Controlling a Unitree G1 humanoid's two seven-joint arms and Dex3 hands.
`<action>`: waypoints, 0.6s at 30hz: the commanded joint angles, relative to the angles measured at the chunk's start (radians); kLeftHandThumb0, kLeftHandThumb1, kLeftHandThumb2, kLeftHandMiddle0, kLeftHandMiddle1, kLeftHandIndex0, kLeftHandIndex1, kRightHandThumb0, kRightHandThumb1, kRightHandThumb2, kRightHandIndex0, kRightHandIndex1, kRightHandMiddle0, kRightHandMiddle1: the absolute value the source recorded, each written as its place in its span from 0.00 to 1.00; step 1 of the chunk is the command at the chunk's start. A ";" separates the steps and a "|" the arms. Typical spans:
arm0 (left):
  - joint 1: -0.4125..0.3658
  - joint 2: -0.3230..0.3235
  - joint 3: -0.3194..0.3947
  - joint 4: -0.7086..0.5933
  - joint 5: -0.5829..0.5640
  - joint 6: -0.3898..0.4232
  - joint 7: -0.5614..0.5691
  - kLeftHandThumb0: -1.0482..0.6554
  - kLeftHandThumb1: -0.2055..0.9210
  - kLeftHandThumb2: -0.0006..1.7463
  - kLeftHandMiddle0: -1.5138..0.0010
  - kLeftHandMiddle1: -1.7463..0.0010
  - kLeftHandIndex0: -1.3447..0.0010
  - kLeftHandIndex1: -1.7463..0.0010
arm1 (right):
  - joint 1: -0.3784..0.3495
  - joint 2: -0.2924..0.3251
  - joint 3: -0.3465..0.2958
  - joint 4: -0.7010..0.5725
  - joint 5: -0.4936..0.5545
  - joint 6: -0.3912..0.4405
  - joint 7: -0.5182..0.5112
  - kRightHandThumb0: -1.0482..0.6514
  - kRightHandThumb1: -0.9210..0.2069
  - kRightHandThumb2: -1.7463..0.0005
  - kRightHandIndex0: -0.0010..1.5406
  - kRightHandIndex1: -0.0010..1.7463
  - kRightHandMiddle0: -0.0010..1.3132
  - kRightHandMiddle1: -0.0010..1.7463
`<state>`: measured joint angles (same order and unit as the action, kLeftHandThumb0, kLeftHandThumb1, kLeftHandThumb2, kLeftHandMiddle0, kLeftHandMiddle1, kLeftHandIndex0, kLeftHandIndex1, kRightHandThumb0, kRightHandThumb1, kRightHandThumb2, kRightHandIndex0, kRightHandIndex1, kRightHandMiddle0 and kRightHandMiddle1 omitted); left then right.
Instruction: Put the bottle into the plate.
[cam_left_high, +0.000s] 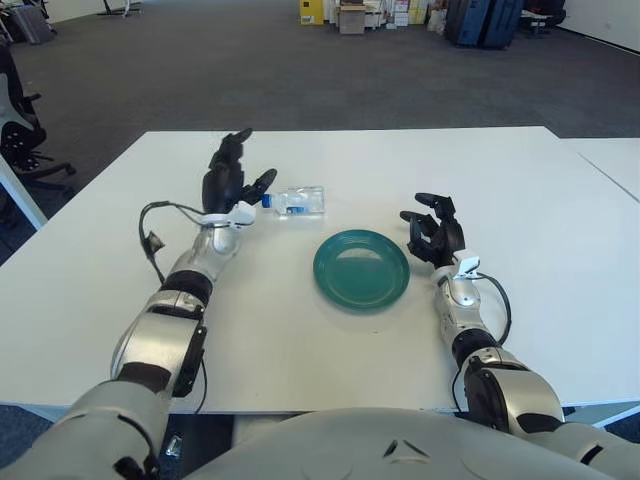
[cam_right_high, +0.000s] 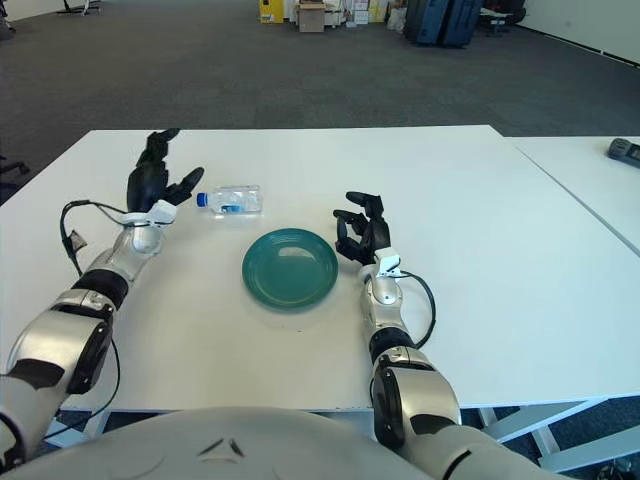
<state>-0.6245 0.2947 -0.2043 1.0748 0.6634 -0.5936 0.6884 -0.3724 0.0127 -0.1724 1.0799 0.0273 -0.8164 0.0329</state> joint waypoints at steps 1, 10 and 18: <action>-0.046 0.000 -0.083 0.027 0.076 0.053 0.045 0.01 1.00 0.41 0.95 1.00 1.00 0.76 | 0.033 0.024 -0.016 0.037 0.031 0.010 0.003 0.40 0.22 0.53 0.34 0.42 0.03 0.68; -0.126 -0.032 -0.264 0.099 0.223 0.188 0.144 0.00 1.00 0.45 1.00 1.00 1.00 0.93 | 0.026 0.019 -0.022 0.051 0.026 0.007 -0.010 0.35 0.10 0.62 0.35 0.38 0.05 0.69; -0.205 -0.051 -0.367 0.163 0.282 0.261 0.161 0.00 1.00 0.47 1.00 1.00 1.00 1.00 | 0.018 0.019 -0.028 0.055 0.025 0.027 -0.023 0.31 0.01 0.66 0.35 0.38 0.04 0.70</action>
<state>-0.7686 0.2424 -0.5456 1.2133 0.9297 -0.3588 0.8443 -0.3857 0.0132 -0.1929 1.1023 0.0320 -0.8005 0.0172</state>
